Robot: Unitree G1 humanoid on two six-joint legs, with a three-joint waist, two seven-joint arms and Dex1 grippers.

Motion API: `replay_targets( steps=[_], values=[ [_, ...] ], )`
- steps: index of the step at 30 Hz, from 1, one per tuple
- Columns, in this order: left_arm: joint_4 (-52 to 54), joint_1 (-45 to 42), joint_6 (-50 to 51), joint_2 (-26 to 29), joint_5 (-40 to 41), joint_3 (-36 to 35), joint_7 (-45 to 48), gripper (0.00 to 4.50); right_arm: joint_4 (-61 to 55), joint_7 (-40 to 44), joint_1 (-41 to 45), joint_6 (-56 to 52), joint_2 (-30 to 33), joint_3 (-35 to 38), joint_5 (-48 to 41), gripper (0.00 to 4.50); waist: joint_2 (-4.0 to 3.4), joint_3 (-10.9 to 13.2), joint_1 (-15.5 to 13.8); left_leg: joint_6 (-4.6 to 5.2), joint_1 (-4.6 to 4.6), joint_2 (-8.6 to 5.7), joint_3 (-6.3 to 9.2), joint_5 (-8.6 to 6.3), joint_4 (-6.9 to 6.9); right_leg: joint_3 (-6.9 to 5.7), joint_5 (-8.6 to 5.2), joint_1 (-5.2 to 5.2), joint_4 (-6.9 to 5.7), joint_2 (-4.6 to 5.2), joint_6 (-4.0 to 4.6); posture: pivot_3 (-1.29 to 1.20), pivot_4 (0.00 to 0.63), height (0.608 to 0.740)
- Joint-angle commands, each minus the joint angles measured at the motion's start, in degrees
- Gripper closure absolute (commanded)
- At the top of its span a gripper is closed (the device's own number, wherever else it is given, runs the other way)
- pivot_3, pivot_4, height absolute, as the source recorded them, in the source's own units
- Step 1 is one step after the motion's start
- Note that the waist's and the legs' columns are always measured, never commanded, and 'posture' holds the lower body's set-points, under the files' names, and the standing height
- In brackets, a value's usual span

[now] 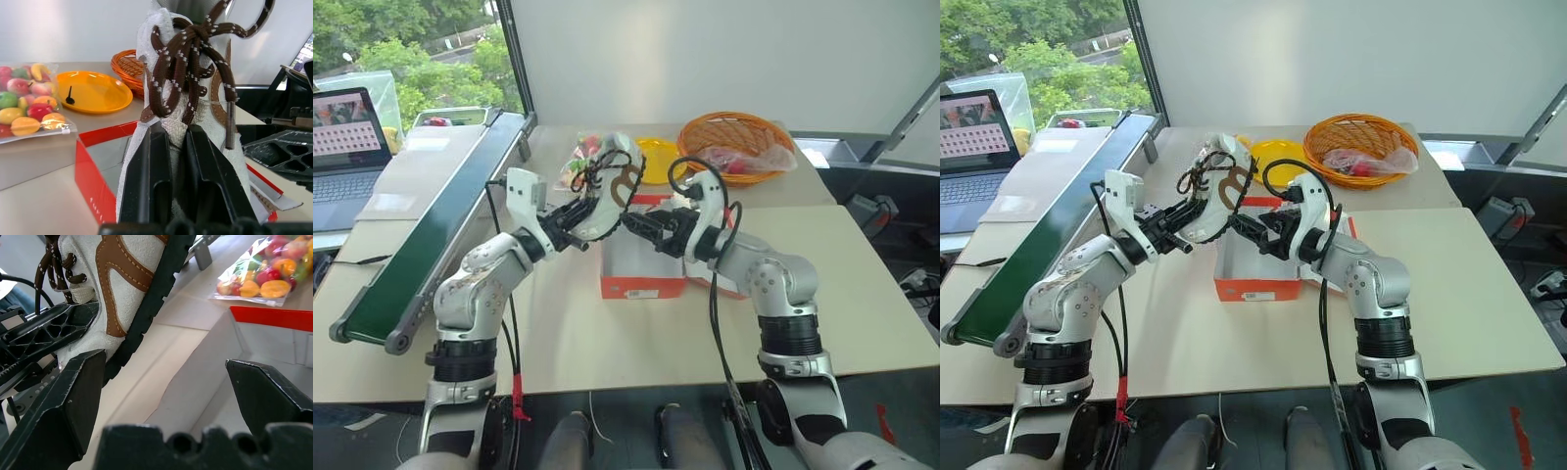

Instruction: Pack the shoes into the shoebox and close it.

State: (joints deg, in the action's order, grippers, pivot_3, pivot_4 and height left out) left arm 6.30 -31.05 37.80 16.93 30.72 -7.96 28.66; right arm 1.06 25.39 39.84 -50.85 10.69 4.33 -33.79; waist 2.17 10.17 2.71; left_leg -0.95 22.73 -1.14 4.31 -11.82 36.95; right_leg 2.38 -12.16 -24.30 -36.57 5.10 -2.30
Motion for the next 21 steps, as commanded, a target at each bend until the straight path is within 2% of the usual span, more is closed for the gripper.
replay_targets(
  steps=[1,8,16,21],
  values=[
    [2.1,-2.1,-0.9,-2.6,1.2,2.4,0.4,4.47,0.5,0.6,2.6,3.2,-0.1,0.3,0.8,0.00,0.00,0.0,-0.1,0.00,0.00,0.00,0.00,0.00,0.00,0.00,0.00,0.01,0.00,0.00,0.00,0.00,0.150,0.740],
    [1.3,-1.4,-1.9,-4.1,0.2,3.0,0.6,4.47,0.3,0.6,3.1,3.4,-0.1,1.6,0.5,0.00,0.00,0.0,-0.2,0.00,0.05,-0.01,0.01,0.00,0.00,0.00,0.00,0.01,0.08,0.02,0.00,0.00,0.150,0.740],
    [0.3,-0.6,-3.3,-3.1,-0.5,2.5,1.8,4.47,-6.2,-2.1,5.6,-6.0,-0.4,7.7,-9.5,0.00,-0.02,0.0,-0.3,0.00,0.11,0.01,0.05,0.00,-0.01,-0.05,0.00,0.00,0.15,0.00,0.00,0.00,0.150,0.740],
    [1.2,-1.7,-3.0,-4.3,0.0,3.0,1.0,4.47,-4.8,-2.3,4.9,-4.9,-0.8,6.2,-8.3,0.00,-0.04,0.0,-0.2,0.01,0.10,0.01,0.04,0.00,-0.02,-0.04,0.01,0.04,0.25,0.00,0.00,0.00,0.150,0.740]
  ],
)
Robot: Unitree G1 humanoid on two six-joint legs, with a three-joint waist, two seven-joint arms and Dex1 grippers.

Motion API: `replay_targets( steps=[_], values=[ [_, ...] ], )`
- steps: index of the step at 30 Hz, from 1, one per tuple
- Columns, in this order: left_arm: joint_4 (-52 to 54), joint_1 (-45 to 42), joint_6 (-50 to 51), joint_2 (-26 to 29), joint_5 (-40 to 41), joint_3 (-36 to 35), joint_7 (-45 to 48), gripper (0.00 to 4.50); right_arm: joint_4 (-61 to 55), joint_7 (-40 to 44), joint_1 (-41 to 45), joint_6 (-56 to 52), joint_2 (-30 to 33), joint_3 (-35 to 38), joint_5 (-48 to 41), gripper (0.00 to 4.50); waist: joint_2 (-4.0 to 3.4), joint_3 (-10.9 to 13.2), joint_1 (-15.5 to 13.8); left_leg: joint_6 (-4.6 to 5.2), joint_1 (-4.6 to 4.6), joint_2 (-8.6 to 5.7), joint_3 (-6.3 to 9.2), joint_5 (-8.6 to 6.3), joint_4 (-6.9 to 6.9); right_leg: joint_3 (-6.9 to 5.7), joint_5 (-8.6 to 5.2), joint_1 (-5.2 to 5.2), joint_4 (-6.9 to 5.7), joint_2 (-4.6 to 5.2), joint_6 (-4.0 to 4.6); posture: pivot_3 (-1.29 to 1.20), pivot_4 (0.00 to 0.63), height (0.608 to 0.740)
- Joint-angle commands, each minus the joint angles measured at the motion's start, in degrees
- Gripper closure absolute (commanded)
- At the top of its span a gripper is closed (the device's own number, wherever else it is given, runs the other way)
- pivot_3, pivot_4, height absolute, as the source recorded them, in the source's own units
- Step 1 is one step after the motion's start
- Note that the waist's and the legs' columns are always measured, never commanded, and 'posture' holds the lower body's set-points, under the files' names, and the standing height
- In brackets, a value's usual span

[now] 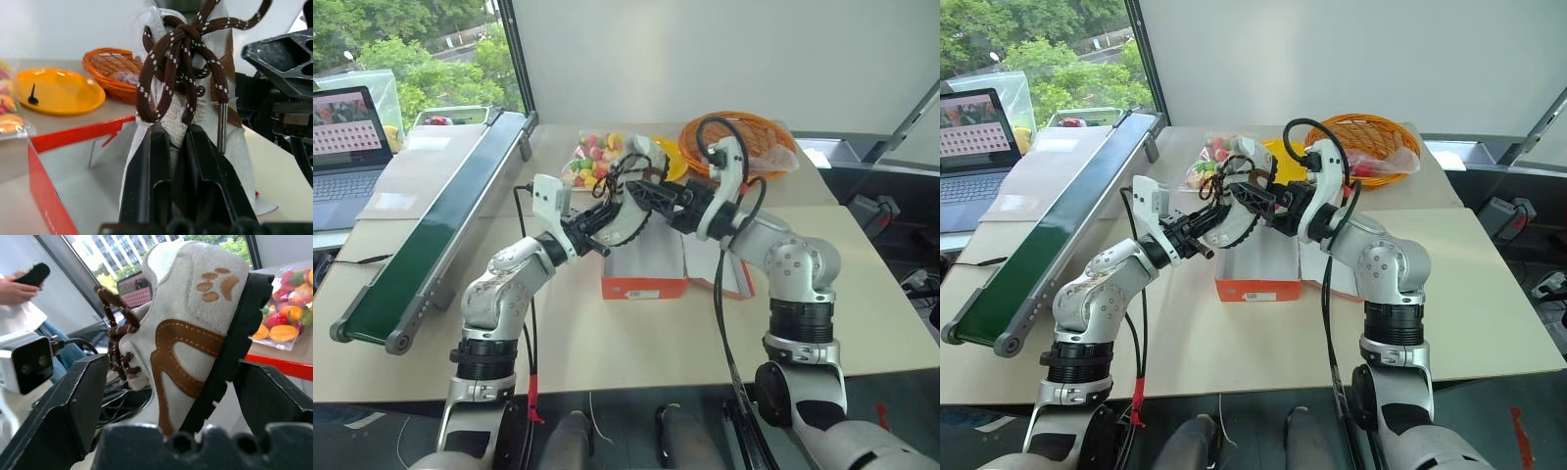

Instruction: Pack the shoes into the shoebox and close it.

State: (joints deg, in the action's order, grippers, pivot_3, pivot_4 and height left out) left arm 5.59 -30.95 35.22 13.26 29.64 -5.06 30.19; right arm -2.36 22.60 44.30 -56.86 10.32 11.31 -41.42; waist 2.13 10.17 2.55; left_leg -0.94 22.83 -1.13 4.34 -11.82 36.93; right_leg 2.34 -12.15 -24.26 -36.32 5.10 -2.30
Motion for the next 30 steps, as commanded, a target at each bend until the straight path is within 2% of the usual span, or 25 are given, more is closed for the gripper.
replay_targets(
  steps=[1,3,6,13,15,16,17,18,23,27,30],
  values=[
    [2.2,-2.0,-0.3,-0.8,1.2,0.1,-0.7,4.47,-1.1,0.4,0.5,1.4,-0.5,-0.9,-0.5,0.00,0.00,0.0,0.0,0.00,0.00,0.00,0.00,0.00,0.00,0.00,0.00,0.00,0.00,0.00,0.00,0.00,0.150,0.740],
    [2.4,-2.5,0.0,-1.1,1.5,-0.3,-1.3,4.47,-0.6,0.0,0.5,1.8,-0.8,-0.7,-0.4,0.00,0.00,0.0,0.0,0.00,0.01,0.00,0.00,0.00,0.00,0.00,0.00,0.00,0.01,0.00,0.00,0.00,0.150,0.740],
    [3.0,-3.1,0.6,-1.6,2.3,-0.9,-2.2,4.48,0.4,0.1,0.5,2.9,-1.0,-0.7,-0.1,0.66,0.00,0.0,-0.1,0.00,0.03,0.00,0.00,0.00,0.00,-0.01,0.00,0.00,0.03,0.00,0.00,0.00,0.150,0.740],
    [5.9,-2.9,4.1,-2.5,5.6,-1.6,-4.1,4.48,1.5,0.2,0.8,4.7,-1.6,-0.6,0.1,3.14,0.00,0.0,0.0,0.00,0.04,0.00,0.00,0.00,-0.01,0.00,0.01,-0.01,0.07,0.00,-0.01,0.00,0.150,0.740],
    [6.5,-2.8,4.6,-2.4,5.9,-1.8,-4.6,4.48,1.7,0.1,1.0,5.1,-1.6,-0.5,0.2,3.68,0.00,0.0,0.1,0.00,0.02,0.00,0.00,0.00,-0.02,0.00,0.01,0.00,0.07,0.00,-0.01,0.00,0.150,0.740],
    [6.9,-2.7,5.1,-2.1,6.1,-1.7,-4.6,4.03,1.9,0.1,1.1,5.3,-1.7,-0.6,0.3,3.95,0.00,0.0,0.1,0.00,0.03,0.00,0.00,0.00,-0.02,0.00,0.01,-0.01,0.07,0.00,-0.01,0.00,0.150,0.740],
    [7.4,-2.5,5.7,-1.8,6.6,-1.9,-4.5,3.57,2.0,0.1,1.3,5.5,-1.7,-0.6,0.4,4.08,0.00,0.0,0.0,0.00,0.03,0.00,0.00,0.00,-0.02,0.00,0.01,-0.01,0.07,0.00,-0.01,0.00,0.150,0.740],
    [8.1,-2.1,6.8,-1.4,8.1,-2.3,-3.8,3.35,2.1,0.1,1.4,5.7,-1.7,-0.7,0.6,4.11,0.00,0.0,0.0,0.00,0.03,0.00,0.00,0.00,-0.02,0.00,0.01,-0.01,0.07,0.00,-0.01,0.00,0.150,0.740],
    [11.9,0.2,11.0,5.2,10.3,-3.5,-1.4,1.47,2.2,-1.3,2.1,4.7,-1.2,-0.8,1.1,4.15,-0.01,0.0,0.1,0.01,0.03,0.01,0.00,-0.01,-0.06,0.00,0.01,-0.02,0.10,-0.01,-0.01,0.00,0.150,0.740],
    [13.8,3.6,12.2,12.4,10.6,-4.6,1.7,1.46,2.6,-2.7,3.8,1.5,1.2,-0.9,1.9,4.15,-0.04,0.0,0.2,0.01,0.02,0.01,-0.01,0.00,-0.06,0.01,0.01,-0.03,0.09,-0.01,-0.01,0.00,0.150,0.740],
    [14.9,5.6,11.3,14.9,10.1,-3.9,2.5,1.46,5.9,-4.6,7.3,-0.9,3.8,-1.9,4.2,4.15,-0.07,0.0,0.0,0.01,0.02,0.00,-0.01,0.00,-0.06,0.01,0.00,-0.02,0.11,0.00,-0.01,0.00,0.150,0.740]
  ],
)
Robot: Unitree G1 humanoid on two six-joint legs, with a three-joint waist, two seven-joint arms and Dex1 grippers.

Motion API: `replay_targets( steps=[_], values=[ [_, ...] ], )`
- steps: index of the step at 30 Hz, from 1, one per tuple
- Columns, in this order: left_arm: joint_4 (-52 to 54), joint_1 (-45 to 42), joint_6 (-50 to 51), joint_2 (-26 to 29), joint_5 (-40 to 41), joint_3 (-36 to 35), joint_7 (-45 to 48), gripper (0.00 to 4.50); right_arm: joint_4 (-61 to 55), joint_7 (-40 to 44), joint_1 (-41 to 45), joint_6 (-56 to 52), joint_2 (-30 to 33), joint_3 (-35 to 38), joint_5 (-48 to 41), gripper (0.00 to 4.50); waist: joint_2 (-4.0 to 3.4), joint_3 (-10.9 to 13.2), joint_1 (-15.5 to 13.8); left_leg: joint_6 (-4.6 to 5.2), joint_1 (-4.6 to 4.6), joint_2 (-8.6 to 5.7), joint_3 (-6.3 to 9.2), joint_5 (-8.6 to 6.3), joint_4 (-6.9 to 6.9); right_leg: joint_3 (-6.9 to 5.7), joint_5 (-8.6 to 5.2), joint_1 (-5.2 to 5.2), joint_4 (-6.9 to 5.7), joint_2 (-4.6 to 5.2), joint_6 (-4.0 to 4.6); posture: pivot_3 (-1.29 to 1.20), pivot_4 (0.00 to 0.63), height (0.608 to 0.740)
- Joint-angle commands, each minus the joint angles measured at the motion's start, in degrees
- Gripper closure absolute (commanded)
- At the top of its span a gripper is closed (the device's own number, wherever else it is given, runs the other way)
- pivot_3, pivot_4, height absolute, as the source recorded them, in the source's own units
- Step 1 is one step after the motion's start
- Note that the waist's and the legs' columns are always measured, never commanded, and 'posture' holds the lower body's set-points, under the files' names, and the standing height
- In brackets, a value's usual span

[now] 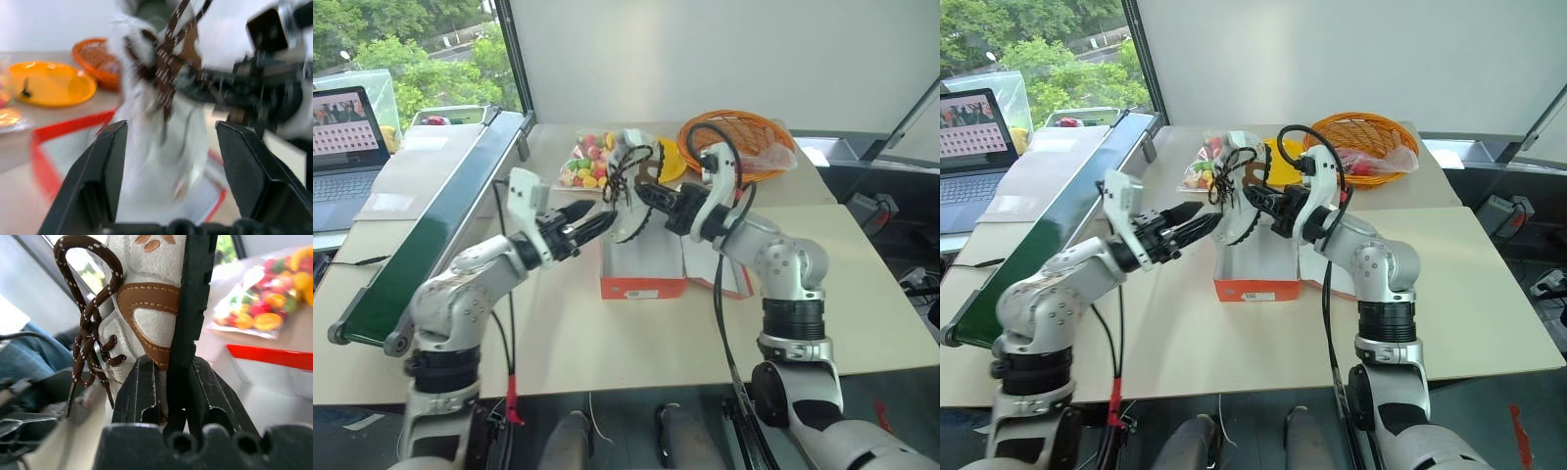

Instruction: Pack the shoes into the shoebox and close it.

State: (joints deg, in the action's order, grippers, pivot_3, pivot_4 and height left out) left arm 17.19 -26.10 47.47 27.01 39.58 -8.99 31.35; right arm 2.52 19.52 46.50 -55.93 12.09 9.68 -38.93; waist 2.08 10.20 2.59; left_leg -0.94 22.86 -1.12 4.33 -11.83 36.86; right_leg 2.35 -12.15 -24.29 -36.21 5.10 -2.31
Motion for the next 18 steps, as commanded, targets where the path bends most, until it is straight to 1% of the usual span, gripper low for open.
replay_targets(
  steps=[1,5,7,11,14,18],
  values=[
    [3.5,1.2,-1.2,1.2,0.2,0.2,1.3,1.46,2.3,-2.0,6.3,-2.4,2.9,-0.9,2.8,4.15,-0.01,0.0,-0.1,0.00,0.00,0.00,0.00,0.00,0.00,0.00,0.00,0.00,0.00,0.00,0.00,0.00,0.150,0.740],
    [4.8,2.2,-2.3,-0.7,-0.5,1.7,-0.5,1.46,9.8,-3.1,11.7,-6.4,5.6,-4.6,7.5,4.15,-0.01,0.0,-0.2,0.00,0.01,0.00,0.01,0.00,0.00,-0.02,0.00,0.02,0.05,0.00,0.00,0.00,0.150,0.740],
    [5.4,3.0,-3.3,-2.1,-1.3,2.8,-1.3,1.46,14.9,-4.7,14.2,-8.0,6.5,-7.4,11.3,4.15,-0.01,0.0,-0.2,0.00,0.02,0.00,0.00,0.00,-0.01,-0.02,0.00,0.03,0.08,0.02,0.00,0.00,0.150,0.740],
    [6.2,4.9,-5.4,-5.4,-2.4,4.4,-3.2,1.46,22.9,-6.0,17.8,-10.4,5.7,-7.2,14.0,4.15,-0.01,0.0,-0.2,0.00,0.06,0.00,-0.02,0.00,-0.03,-0.01,0.01,0.00,0.09,0.02,0.02,0.00,0.150,0.740],
    [7.1,7.1,-7.2,-8.6,-3.2,5.7,-5.4,1.46,29.3,-5.7,19.5,-10.3,6.8,-9.8,18.0,4.15,-0.02,0.0,0.0,0.00,0.12,-0.01,-0.05,0.00,-0.03,0.02,0.02,-0.07,0.08,0.03,0.02,0.00,0.150,0.740],
    [7.7,9.3,-8.7,-10.4,-4.4,6.6,-6.4,1.46,35.2,-4.0,21.6,-9.3,7.5,-11.4,21.3,4.15,-0.02,0.0,-0.1,0.00,0.10,-0.01,-0.07,0.00,-0.03,0.02,0.02,-0.03,0.08,0.03,0.02,0.00,0.150,0.740]
  ],
)
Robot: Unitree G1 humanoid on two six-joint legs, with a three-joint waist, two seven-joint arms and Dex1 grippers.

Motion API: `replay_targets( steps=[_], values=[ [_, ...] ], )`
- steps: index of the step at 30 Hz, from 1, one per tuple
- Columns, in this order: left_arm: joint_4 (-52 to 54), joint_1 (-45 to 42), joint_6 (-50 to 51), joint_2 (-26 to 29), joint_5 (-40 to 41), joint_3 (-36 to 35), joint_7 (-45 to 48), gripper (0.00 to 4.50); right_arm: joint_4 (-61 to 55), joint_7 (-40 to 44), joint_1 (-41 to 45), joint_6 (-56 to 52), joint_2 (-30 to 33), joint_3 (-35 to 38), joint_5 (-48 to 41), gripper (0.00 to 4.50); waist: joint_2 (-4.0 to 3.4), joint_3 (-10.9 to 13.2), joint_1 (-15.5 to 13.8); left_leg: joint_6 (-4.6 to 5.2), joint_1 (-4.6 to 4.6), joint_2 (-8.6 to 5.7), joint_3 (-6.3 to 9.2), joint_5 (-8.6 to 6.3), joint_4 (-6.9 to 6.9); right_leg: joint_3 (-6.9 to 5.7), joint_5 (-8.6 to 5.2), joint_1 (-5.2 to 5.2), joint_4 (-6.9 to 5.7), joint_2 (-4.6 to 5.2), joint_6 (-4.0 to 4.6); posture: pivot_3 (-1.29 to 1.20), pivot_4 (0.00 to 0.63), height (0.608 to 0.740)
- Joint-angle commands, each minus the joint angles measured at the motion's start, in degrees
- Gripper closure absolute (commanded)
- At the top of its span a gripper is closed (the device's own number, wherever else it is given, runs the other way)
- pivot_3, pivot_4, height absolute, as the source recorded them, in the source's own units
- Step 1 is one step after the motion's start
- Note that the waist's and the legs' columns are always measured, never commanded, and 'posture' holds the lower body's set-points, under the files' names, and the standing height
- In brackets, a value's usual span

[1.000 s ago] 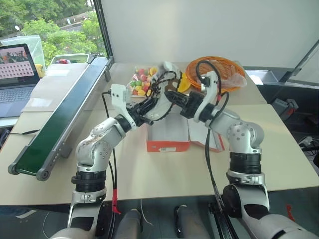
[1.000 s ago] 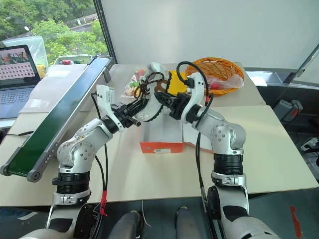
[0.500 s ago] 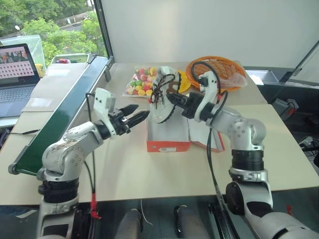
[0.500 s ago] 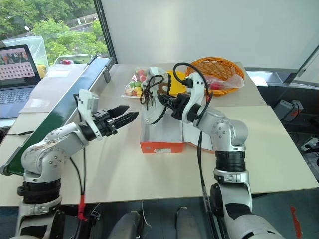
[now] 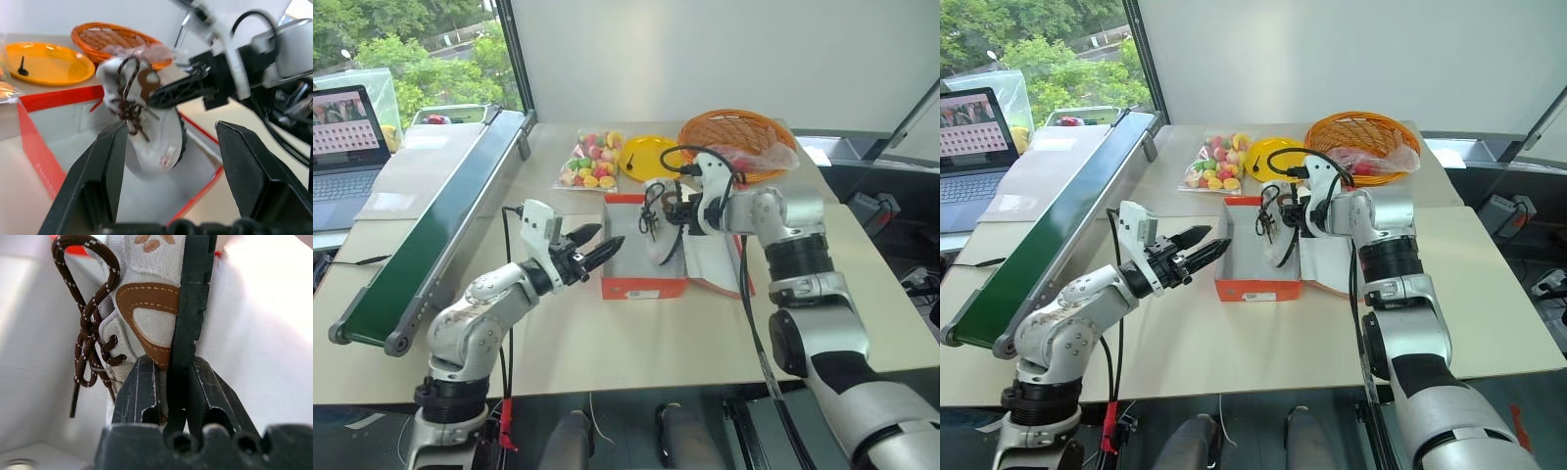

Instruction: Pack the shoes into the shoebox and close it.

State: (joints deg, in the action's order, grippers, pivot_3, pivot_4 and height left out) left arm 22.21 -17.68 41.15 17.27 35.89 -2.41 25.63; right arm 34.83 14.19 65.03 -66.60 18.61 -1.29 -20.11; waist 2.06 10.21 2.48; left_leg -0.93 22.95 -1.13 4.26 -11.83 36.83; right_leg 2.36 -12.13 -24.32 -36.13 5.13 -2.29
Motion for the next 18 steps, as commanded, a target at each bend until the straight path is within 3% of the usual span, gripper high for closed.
replay_targets(
  steps=[1,16,18],
  values=[
    [2.8,1.4,-2.7,-1.1,-0.9,0.3,-1.0,1.46,4.3,2.0,3.7,1.2,1.0,-1.1,3.2,4.15,0.00,0.0,0.0,0.00,0.00,0.00,0.01,0.00,0.00,0.00,0.00,0.00,0.00,0.00,0.00,0.00,0.150,0.740],
    [4.6,4.9,-4.8,-5.8,-2.3,2.6,-4.8,1.46,10.0,8.1,3.9,0.1,-0.1,-4.6,9.1,4.15,-0.01,0.0,0.0,0.00,-0.04,-0.01,0.00,0.00,0.01,-0.01,0.00,0.06,0.01,0.00,0.00,0.00,0.150,0.740],
    [4.7,4.9,-4.7,-5.8,-2.2,2.4,-5.2,1.46,9.6,8.2,3.5,-0.3,-0.5,-4.2,9.0,3.15,-0.02,0.0,0.0,0.00,-0.07,-0.01,0.00,0.00,0.01,-0.01,0.00,0.09,0.01,0.00,0.00,0.00,0.150,0.740]
  ],
)
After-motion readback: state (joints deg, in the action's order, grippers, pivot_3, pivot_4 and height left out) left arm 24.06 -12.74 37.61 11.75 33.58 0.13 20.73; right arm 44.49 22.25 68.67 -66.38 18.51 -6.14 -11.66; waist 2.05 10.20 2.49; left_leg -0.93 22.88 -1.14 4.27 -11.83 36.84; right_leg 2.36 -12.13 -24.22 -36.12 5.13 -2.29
